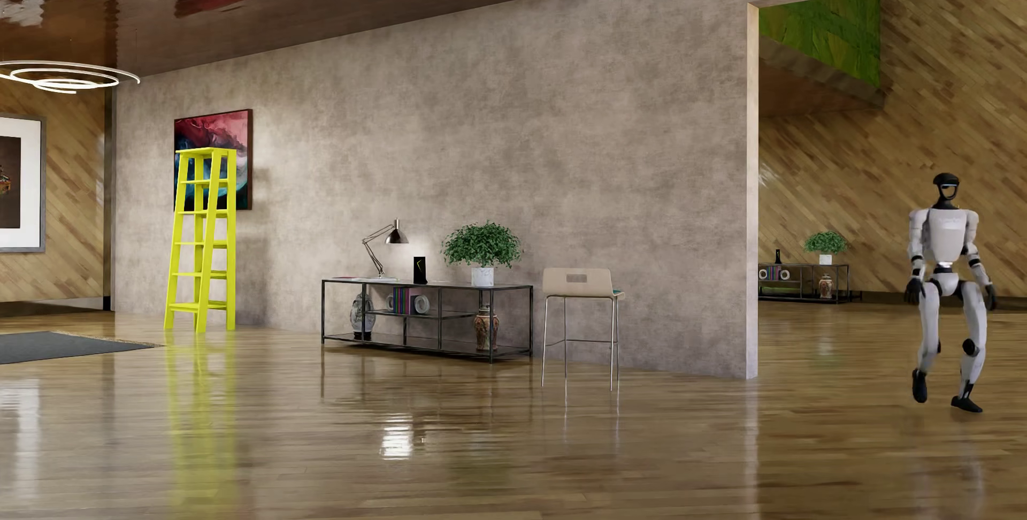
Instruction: Walk towards the yellow shelves
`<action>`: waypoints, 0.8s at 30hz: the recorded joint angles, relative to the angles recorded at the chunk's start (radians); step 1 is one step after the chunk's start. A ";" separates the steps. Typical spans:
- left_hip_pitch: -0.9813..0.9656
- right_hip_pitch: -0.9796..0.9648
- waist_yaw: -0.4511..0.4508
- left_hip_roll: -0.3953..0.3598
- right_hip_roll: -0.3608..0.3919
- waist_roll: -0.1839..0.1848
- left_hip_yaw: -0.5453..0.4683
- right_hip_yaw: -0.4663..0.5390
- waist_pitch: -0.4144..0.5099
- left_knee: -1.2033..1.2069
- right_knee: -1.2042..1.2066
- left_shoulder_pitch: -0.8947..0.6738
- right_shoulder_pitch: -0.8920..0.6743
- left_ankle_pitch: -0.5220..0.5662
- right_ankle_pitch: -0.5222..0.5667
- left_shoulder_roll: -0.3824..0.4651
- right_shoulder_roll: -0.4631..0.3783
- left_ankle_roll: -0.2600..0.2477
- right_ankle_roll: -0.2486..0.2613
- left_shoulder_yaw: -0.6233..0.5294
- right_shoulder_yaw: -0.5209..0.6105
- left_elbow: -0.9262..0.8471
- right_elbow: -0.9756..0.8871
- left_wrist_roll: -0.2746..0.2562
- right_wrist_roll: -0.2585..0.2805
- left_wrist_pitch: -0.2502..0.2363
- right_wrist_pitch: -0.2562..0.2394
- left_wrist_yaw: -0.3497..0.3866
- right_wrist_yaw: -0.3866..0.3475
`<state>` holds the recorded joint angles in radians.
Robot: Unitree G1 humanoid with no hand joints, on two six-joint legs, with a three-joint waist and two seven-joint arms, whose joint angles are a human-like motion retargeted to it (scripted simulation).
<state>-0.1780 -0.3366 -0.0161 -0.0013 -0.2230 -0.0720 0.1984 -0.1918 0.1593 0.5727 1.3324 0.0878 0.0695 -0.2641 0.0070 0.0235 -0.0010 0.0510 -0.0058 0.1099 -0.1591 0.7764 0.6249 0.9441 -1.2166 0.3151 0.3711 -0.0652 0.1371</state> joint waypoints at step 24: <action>-0.307 0.412 0.041 0.230 0.461 0.168 -0.103 0.164 0.026 0.089 -1.010 0.321 -0.383 0.269 -0.240 0.020 0.027 0.009 -0.183 0.012 0.354 -0.076 -0.057 -0.077 -0.022 -0.083 -0.284 -0.041 -0.134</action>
<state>-0.4848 0.0753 0.0249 0.2291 0.2385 0.0963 0.0958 -0.0273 0.1848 0.6616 0.3223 0.4085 -0.3134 0.0044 -0.2334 0.0438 0.0256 0.0596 -0.1886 0.1218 0.1945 0.7002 0.5679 0.8675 -1.2383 0.2317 0.0872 -0.1061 0.0029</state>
